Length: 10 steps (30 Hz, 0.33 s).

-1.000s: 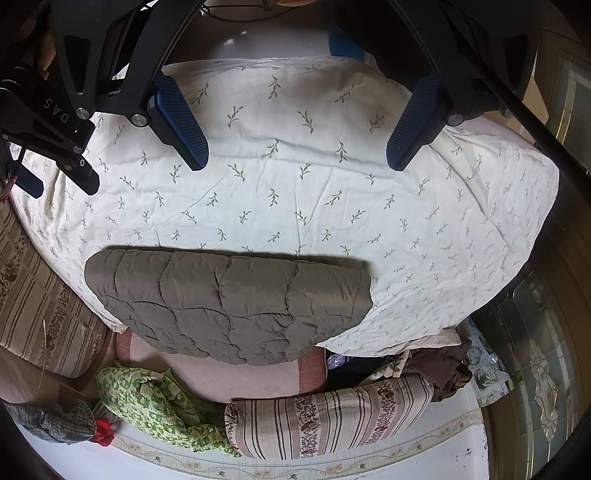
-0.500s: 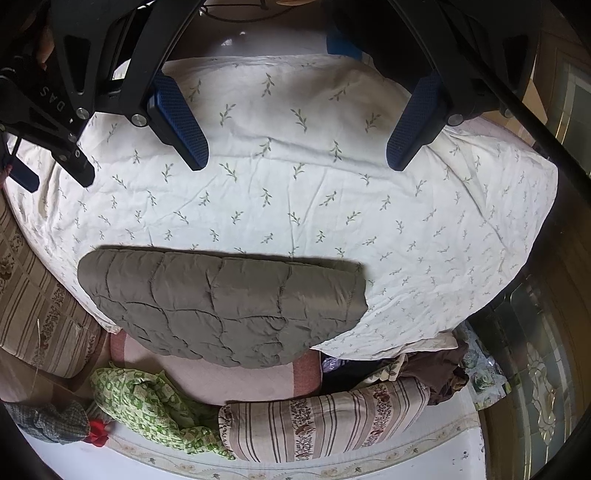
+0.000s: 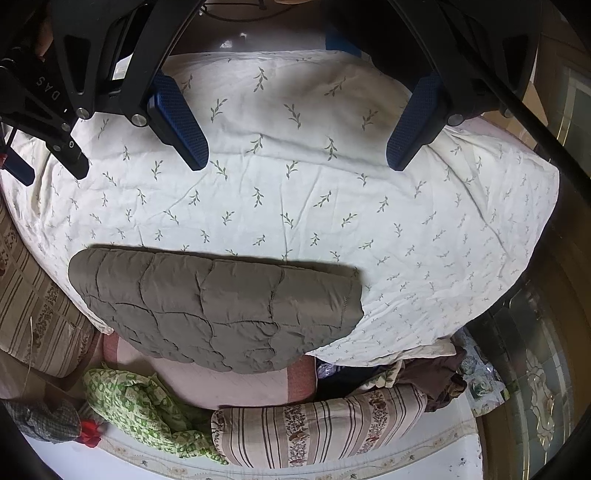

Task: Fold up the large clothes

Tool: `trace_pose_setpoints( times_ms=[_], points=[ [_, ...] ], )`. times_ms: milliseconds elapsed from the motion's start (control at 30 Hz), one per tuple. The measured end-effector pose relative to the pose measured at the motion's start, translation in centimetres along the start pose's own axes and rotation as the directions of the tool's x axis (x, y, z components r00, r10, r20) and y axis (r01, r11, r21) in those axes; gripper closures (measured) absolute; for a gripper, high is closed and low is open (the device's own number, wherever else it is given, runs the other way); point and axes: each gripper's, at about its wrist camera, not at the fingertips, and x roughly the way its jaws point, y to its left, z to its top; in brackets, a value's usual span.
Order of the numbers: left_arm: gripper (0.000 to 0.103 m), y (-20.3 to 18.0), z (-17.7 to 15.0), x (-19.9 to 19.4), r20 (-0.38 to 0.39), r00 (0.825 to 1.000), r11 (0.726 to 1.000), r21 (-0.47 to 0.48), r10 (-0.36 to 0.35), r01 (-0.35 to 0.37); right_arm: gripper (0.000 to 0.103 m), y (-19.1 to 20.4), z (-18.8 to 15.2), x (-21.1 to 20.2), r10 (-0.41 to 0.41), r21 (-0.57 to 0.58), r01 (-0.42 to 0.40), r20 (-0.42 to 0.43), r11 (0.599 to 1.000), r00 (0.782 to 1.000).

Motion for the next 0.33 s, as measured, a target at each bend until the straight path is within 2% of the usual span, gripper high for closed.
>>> trace_pose_setpoints(
  times_ms=[333],
  points=[
    [0.006, 0.17, -0.02, 0.71, -0.01, 1.0, 1.0, -0.006, 0.002, -0.002, 0.011, 0.06, -0.1, 0.64, -0.001, -0.005, 0.001, -0.018, 1.0, 1.0]
  ],
)
